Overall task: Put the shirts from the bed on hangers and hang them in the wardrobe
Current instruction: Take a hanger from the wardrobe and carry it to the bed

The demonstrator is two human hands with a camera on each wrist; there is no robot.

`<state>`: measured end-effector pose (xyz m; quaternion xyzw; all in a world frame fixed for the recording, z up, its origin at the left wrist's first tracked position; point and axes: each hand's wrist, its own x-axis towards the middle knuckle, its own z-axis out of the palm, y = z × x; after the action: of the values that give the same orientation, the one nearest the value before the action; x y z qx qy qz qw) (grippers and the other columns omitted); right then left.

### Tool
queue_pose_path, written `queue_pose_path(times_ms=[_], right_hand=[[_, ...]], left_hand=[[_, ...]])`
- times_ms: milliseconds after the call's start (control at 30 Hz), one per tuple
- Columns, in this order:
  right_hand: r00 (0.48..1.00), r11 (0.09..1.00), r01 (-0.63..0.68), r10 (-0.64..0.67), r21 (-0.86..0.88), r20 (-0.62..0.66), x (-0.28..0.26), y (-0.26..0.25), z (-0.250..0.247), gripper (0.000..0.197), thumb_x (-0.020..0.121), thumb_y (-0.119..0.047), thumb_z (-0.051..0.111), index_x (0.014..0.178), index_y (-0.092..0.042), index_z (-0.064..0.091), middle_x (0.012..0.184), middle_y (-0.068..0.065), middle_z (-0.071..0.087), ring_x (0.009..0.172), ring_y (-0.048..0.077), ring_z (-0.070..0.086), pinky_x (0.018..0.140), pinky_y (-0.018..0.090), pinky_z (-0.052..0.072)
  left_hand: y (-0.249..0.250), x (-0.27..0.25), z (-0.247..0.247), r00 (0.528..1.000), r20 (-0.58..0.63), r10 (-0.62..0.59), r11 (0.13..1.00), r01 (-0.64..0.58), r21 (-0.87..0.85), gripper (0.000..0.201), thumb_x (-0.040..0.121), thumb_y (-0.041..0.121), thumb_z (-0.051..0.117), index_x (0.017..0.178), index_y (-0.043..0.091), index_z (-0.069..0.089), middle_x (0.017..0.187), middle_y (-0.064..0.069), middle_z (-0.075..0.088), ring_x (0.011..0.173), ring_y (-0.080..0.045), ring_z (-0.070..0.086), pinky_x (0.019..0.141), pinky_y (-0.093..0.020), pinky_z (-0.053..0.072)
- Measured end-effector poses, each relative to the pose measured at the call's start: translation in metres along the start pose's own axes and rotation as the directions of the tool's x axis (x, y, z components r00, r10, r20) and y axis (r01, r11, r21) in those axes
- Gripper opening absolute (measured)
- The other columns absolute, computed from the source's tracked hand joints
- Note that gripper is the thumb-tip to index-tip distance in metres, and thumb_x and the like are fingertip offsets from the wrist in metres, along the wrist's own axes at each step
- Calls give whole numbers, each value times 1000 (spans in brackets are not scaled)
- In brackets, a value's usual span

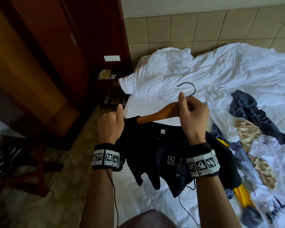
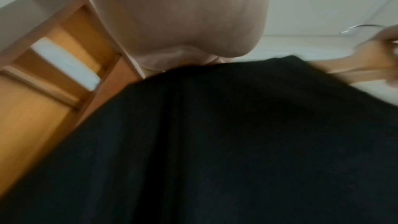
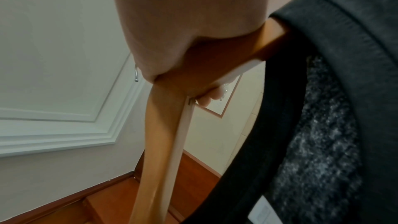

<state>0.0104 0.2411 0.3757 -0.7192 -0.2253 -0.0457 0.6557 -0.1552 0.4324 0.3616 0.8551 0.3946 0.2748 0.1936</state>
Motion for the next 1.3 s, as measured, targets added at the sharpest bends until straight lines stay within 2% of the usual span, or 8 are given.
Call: queue_pose_path(times_ms=[200, 300, 433, 567, 800, 1000, 1133, 1300], right_hand=[[995, 999, -18, 15, 37, 99, -8, -12, 15, 52, 99, -54, 66, 71, -10, 66, 66, 3, 68, 68, 20, 68, 70, 42, 57], [984, 991, -2, -21, 133, 174, -13, -18, 20, 44, 96, -54, 71, 79, -14, 70, 73, -1, 76, 75, 14, 76, 74, 35, 61], [924, 985, 112, -152, 133, 350, -12, -17, 10, 29, 104, -46, 60, 84, -27, 66, 79, -16, 72, 79, 2, 68, 74, 21, 50], [925, 973, 176, -111, -151, 363, 3, 13, -6, 53, 105, -62, 44, 85, -19, 68, 84, -9, 72, 87, 5, 68, 78, 33, 54], [898, 881, 84, 136, -466, 419, 4, 26, -16, 71, 105, -64, 39, 56, -13, 28, 48, -1, 35, 50, 15, 39, 53, 37, 26], [934, 905, 104, 53, -413, 352, -1, 39, -10, 78, 106, -68, 29, 62, -5, 43, 56, 8, 51, 59, 27, 53, 59, 43, 40], [939, 883, 166, -6, -439, 344, -1, 35, -7, 76, 105, -69, 28, 62, -8, 44, 55, 5, 49, 57, 25, 52, 55, 39, 34], [917, 926, 261, -150, -272, 368, -4, 4, 4, 60, 108, -59, 42, 68, -18, 59, 65, -5, 63, 68, 10, 63, 66, 36, 48]], left_hand=[[56, -11, 7, 957, 6, 289, 929, -279, -243, 61, 109, 52, 28, 95, 20, 79, 92, 6, 78, 87, -8, 71, 81, -33, 56], [85, -16, 18, 978, 52, 203, 921, -173, -349, 70, 108, 55, 23, 82, 10, 69, 75, -1, 73, 76, -15, 70, 75, -41, 55], [84, -10, 22, 993, -97, 74, 945, -101, -313, 68, 112, 45, 25, 61, 11, 54, 60, -4, 63, 61, -22, 64, 65, -46, 53], [69, -2, 10, 958, -279, -64, 938, -37, -344, 71, 112, 40, 24, 75, -2, 69, 68, -10, 69, 65, -24, 65, 67, -39, 54], [42, 10, -8, 920, -369, -131, 925, -20, -379, 70, 111, 43, 21, 62, 7, 54, 52, -3, 60, 47, -16, 62, 57, -40, 55], [27, 11, -17, 920, -358, -161, 904, -7, -427, 74, 110, 43, 20, 60, 1, 55, 53, -9, 62, 47, -24, 62, 62, -44, 55], [26, 10, -17, 922, -345, -176, 898, 7, -440, 76, 110, 45, 20, 62, -2, 55, 53, -12, 63, 47, -27, 61, 62, -45, 55], [43, 4, -9, 949, -272, -157, 902, 26, -430, 69, 114, 37, 26, 57, 6, 50, 46, -1, 57, 45, -8, 61, 53, -27, 50]])
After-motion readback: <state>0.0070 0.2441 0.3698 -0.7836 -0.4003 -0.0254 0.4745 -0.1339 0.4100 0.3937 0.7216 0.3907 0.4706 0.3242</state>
